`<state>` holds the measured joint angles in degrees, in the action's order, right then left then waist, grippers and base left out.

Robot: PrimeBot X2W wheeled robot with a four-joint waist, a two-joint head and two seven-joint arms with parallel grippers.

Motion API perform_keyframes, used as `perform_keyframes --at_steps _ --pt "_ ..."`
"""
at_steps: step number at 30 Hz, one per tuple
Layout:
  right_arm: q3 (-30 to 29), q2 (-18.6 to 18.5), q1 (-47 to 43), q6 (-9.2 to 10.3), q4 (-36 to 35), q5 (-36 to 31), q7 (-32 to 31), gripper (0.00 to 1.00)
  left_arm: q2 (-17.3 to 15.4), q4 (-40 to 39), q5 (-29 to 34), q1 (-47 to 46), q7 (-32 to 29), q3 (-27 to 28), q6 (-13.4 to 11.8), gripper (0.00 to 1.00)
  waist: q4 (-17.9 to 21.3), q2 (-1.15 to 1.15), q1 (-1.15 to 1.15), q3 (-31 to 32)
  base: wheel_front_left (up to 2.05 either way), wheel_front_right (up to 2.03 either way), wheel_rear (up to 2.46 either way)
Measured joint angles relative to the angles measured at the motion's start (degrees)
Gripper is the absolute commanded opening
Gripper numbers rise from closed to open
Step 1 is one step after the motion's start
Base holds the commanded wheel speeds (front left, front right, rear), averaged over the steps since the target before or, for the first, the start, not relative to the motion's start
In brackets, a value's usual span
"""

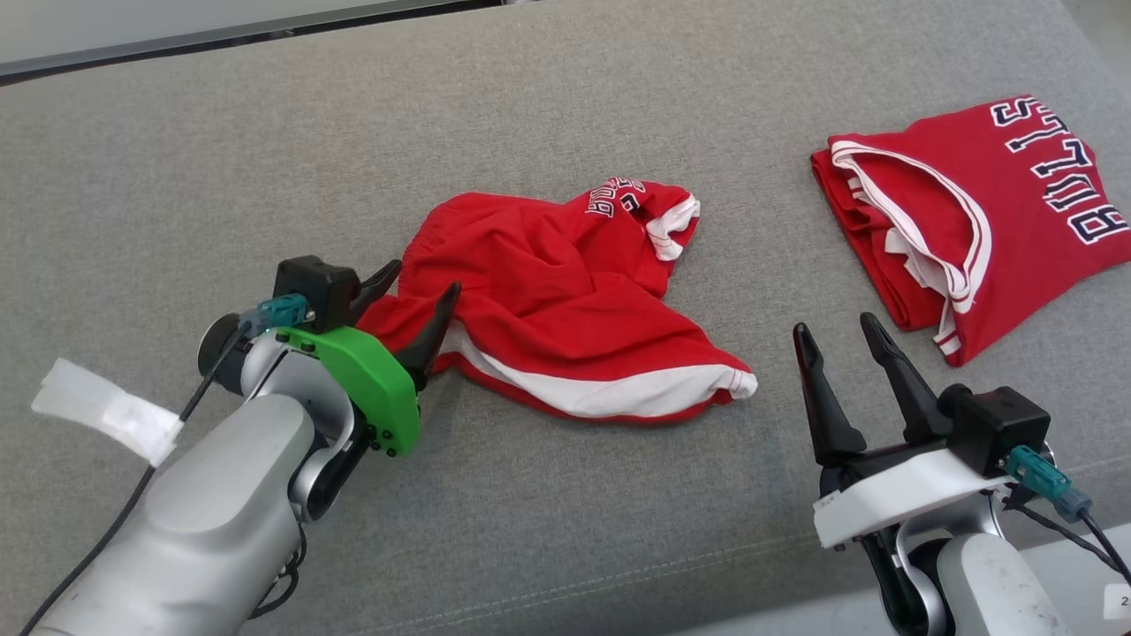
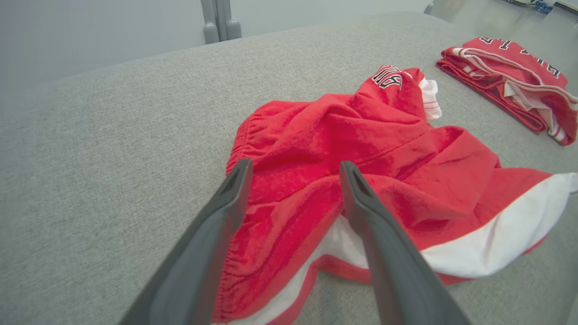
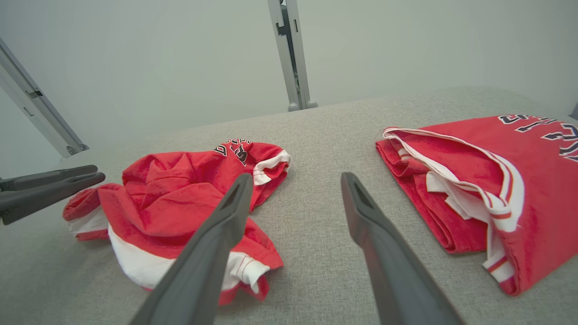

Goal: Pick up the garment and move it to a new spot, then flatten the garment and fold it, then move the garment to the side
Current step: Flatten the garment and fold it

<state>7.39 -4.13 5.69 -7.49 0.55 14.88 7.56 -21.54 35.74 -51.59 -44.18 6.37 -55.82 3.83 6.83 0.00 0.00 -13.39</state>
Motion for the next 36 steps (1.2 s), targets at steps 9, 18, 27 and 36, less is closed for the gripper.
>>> perform_keyframes --at_steps 9,18,27,36 --pt "-1.1 -0.2 -1.7 0.0 -1.0 -0.5 0.0 1.0 -5.2 -13.4 -0.4 8.9 7.5 6.7 -12.0 1.0 -2.4 0.0 0.0 3.1 0.0 0.0 0.0" --pt "-2.6 -0.1 -3.5 0.0 -1.7 -1.9 0.7 1.0 -8.6 -29.5 4.8 23.3 8.7 18.7 -23.3 1.0 -4.4 0.0 0.0 6.1 0.0 0.0 0.0" --pt "-3.1 0.1 -6.9 0.0 -1.0 -2.4 0.1 1.0 -6.6 -37.3 12.2 36.8 8.8 27.6 -26.0 1.0 -5.7 0.0 0.0 9.4 0.0 0.0 0.0" --pt "-3.2 0.8 -11.1 0.0 -0.9 -2.4 -1.3 1.0 -4.9 -36.9 16.8 43.2 8.8 30.0 -24.9 1.0 -6.3 0.0 0.0 13.3 0.0 0.0 0.0"
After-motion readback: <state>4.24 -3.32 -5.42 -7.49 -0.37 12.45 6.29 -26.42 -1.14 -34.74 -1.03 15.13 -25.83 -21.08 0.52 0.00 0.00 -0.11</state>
